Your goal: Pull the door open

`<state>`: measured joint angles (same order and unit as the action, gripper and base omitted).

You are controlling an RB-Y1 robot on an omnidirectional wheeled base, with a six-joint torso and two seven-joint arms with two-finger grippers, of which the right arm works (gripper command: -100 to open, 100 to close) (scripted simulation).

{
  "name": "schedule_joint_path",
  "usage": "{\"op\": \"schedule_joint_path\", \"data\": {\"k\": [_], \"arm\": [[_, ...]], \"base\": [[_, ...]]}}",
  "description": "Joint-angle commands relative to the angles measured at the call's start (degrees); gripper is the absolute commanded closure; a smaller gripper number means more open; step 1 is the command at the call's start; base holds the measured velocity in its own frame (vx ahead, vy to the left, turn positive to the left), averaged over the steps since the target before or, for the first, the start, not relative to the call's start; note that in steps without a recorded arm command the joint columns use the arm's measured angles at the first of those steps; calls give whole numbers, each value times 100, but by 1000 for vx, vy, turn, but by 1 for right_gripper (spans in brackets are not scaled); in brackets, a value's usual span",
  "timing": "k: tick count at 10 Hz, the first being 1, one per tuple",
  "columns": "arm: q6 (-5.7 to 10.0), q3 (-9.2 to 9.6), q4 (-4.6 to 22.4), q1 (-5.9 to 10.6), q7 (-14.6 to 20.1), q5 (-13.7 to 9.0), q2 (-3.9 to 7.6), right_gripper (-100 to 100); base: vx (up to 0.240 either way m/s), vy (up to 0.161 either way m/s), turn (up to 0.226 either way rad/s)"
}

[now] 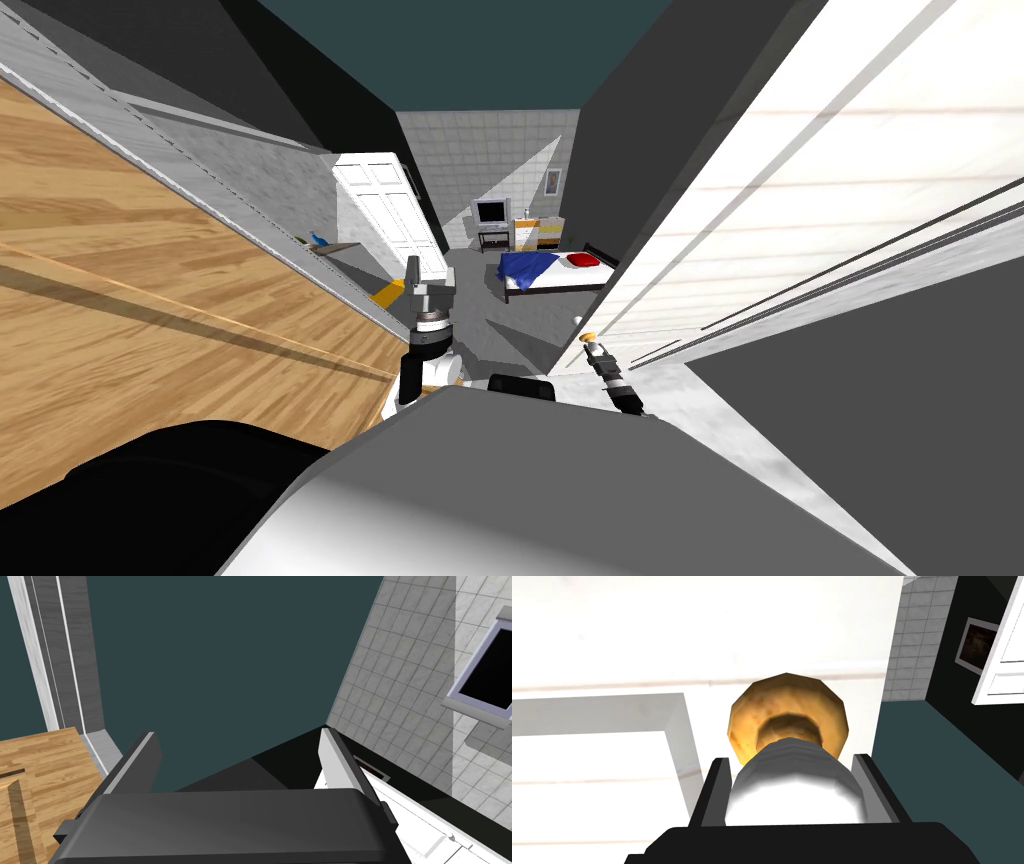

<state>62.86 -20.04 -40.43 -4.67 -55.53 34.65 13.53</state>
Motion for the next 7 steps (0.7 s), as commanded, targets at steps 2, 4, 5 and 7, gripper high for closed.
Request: {"op": "schedule_joint_path", "data": {"k": [2,4,5,7], "arm": [[-17,32,-3,3,162,-93,5,100],[-41,76,-7,9,388,-221,13,100],[-52,96,-8,11,489,-278,16,100],[-73,135,-12,16,690,-392,23,100]], "base": [[-21,-3,64],[-73,-35,134],[-57,-27,109],[-55,-16,84]]}}
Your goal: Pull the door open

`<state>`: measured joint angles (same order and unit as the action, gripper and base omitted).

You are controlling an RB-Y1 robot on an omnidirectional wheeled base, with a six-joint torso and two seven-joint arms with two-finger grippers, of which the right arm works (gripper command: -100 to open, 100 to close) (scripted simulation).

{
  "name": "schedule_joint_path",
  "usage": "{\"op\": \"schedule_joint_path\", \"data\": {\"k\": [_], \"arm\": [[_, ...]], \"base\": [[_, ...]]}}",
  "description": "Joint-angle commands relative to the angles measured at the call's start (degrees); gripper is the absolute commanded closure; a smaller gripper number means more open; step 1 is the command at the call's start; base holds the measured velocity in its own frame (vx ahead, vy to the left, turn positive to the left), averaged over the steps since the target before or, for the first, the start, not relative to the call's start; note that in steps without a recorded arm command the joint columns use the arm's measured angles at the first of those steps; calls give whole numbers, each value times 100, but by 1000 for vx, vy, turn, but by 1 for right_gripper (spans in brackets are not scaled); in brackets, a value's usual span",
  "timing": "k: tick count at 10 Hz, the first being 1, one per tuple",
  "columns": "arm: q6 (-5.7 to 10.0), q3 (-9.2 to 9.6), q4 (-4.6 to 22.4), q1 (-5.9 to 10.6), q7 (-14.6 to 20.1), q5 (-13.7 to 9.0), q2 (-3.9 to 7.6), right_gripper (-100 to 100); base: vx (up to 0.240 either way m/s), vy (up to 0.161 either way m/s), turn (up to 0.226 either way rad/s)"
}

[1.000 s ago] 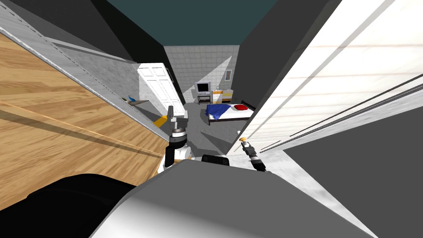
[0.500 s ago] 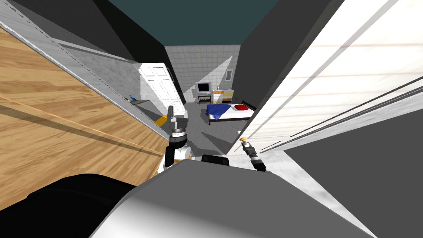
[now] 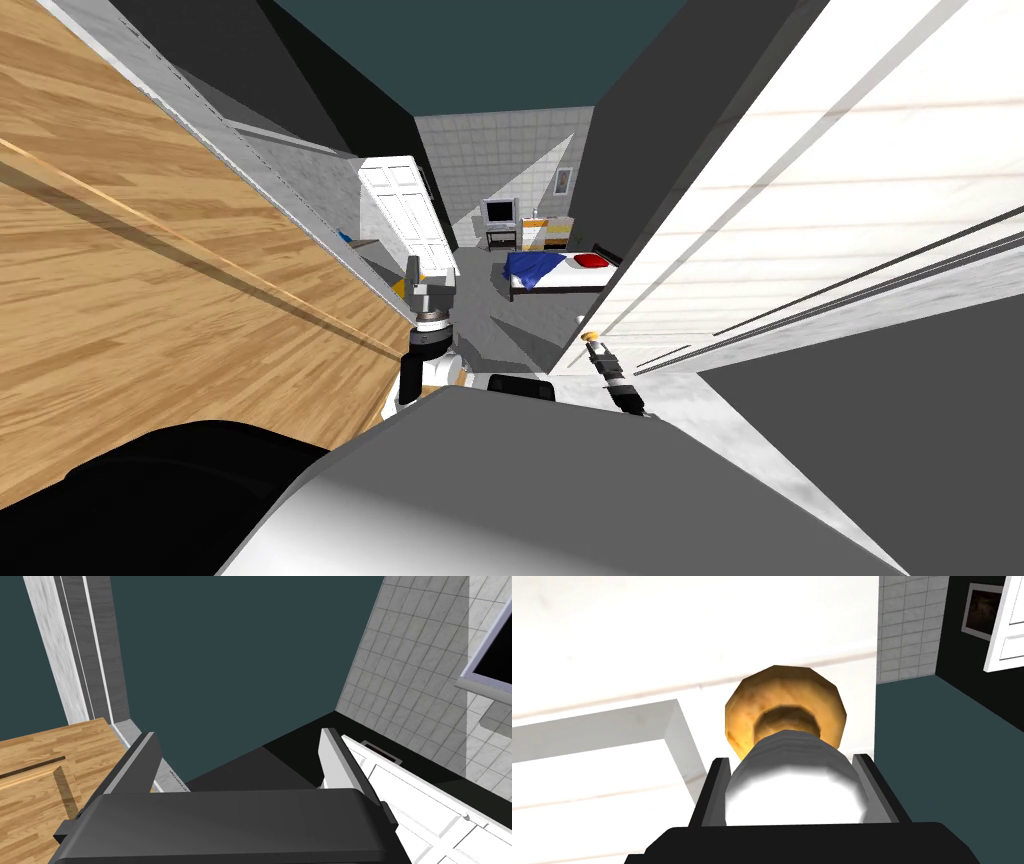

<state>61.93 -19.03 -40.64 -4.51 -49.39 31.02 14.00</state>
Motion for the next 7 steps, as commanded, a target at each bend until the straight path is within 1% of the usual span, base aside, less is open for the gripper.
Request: {"op": "schedule_joint_path", "data": {"k": [1,5,7], "arm": [[5,61,7,4,215,-106,-18,100],[-57,175,-3,17,815,-435,1,100],[-95,246,-10,26,1154,-641,14,100]], "base": [[-57,-25,131],[-64,-32,119],[-71,-39,121]]}}
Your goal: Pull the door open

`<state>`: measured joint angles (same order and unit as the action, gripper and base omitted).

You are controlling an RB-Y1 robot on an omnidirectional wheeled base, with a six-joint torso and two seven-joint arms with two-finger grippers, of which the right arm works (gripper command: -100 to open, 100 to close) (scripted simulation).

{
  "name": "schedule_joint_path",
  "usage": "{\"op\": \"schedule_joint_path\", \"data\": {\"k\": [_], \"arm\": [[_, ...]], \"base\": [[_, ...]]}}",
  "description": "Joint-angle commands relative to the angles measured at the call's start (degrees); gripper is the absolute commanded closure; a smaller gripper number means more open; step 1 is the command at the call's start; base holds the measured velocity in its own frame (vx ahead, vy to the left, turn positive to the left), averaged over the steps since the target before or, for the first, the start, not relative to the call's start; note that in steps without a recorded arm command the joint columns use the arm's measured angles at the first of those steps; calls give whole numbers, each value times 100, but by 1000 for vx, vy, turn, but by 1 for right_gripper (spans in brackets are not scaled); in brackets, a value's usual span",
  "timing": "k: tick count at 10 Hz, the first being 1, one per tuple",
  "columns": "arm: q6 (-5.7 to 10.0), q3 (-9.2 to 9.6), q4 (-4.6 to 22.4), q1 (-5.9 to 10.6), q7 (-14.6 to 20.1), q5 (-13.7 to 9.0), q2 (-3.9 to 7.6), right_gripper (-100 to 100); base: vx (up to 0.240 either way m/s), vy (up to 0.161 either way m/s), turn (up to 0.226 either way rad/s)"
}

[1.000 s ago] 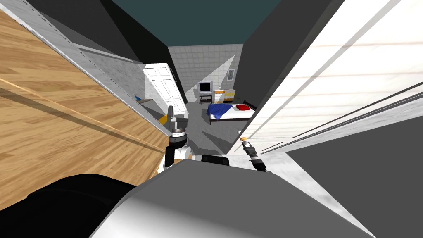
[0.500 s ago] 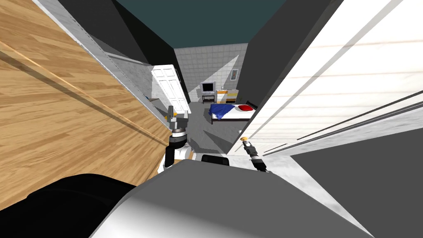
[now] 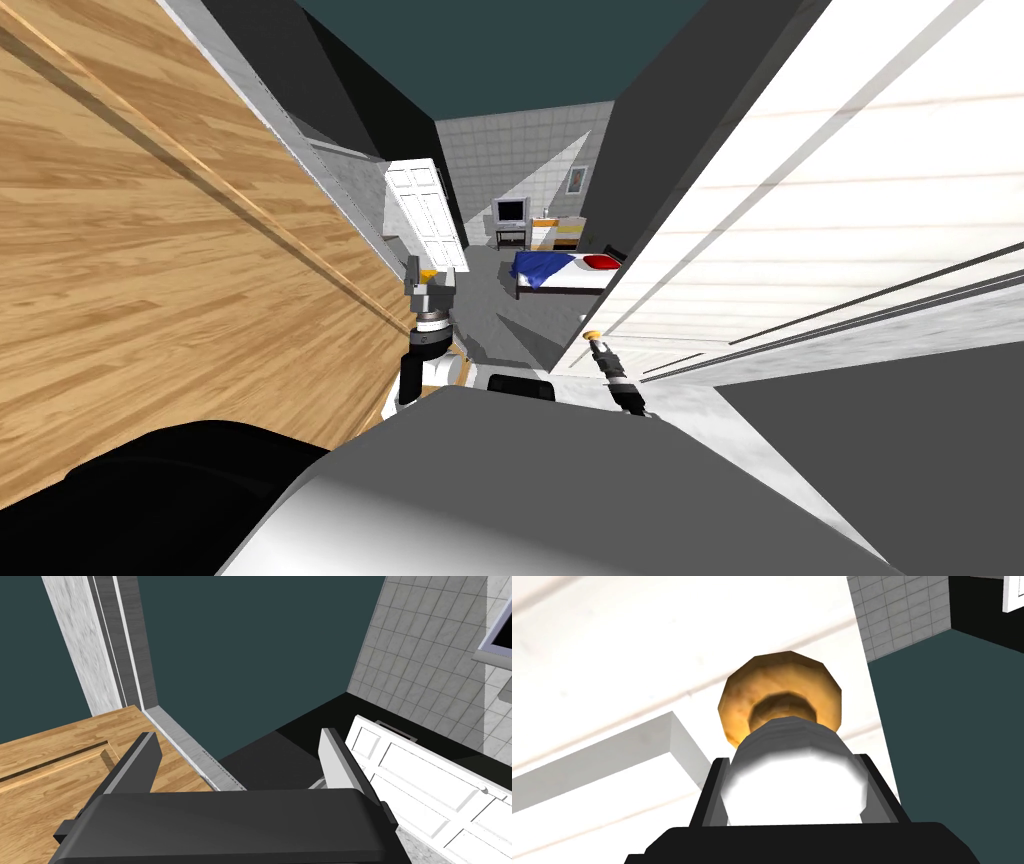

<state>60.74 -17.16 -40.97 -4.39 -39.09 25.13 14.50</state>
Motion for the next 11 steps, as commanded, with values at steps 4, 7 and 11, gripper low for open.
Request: {"op": "schedule_joint_path", "data": {"k": [4,7,11], "arm": [[-16,129,17,22,563,-258,-24,100],[-58,208,9,31,991,-486,-10,100],[-126,332,-2,46,1581,-844,11,100]], "base": [[-49,-23,73],[-47,-21,86],[-44,-27,84]]}}
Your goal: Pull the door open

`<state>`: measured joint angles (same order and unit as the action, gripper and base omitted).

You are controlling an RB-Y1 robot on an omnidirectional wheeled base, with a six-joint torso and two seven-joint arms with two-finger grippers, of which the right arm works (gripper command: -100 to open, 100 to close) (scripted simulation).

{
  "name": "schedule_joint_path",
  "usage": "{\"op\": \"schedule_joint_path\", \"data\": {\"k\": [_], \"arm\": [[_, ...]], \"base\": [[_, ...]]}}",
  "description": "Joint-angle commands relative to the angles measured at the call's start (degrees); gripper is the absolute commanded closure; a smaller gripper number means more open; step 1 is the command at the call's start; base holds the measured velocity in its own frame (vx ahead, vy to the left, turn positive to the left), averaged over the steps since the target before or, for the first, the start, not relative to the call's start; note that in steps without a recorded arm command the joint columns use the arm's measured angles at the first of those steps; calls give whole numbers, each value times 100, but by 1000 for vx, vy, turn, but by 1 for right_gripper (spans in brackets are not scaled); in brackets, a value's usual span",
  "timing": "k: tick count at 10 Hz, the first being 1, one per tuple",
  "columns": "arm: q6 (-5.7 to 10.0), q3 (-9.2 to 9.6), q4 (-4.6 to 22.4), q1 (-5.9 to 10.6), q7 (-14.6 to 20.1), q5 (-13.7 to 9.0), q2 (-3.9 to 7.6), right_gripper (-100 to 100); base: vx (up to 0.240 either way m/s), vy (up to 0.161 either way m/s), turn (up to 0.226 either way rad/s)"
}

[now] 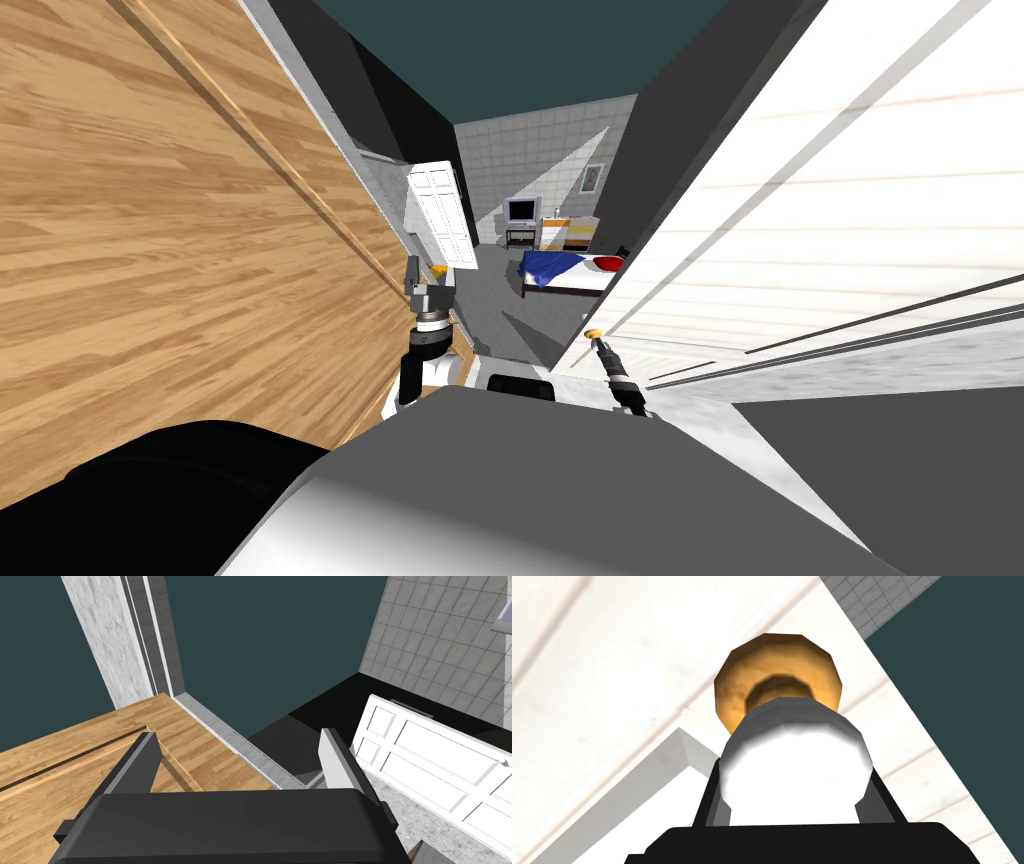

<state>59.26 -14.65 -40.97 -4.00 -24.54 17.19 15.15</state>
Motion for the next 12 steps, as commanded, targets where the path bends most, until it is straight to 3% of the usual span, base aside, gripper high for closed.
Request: {"op": "schedule_joint_path", "data": {"k": [1,5,7,12], "arm": [[23,82,-2,7,210,-50,-54,100],[-26,171,-10,18,675,-309,-39,100],[-75,263,-19,28,1050,-573,-23,100],[-126,357,-28,39,1616,-845,-7,100]], "base": [[-52,-23,51],[-37,-18,52],[-51,-32,111],[-43,-21,57]]}}
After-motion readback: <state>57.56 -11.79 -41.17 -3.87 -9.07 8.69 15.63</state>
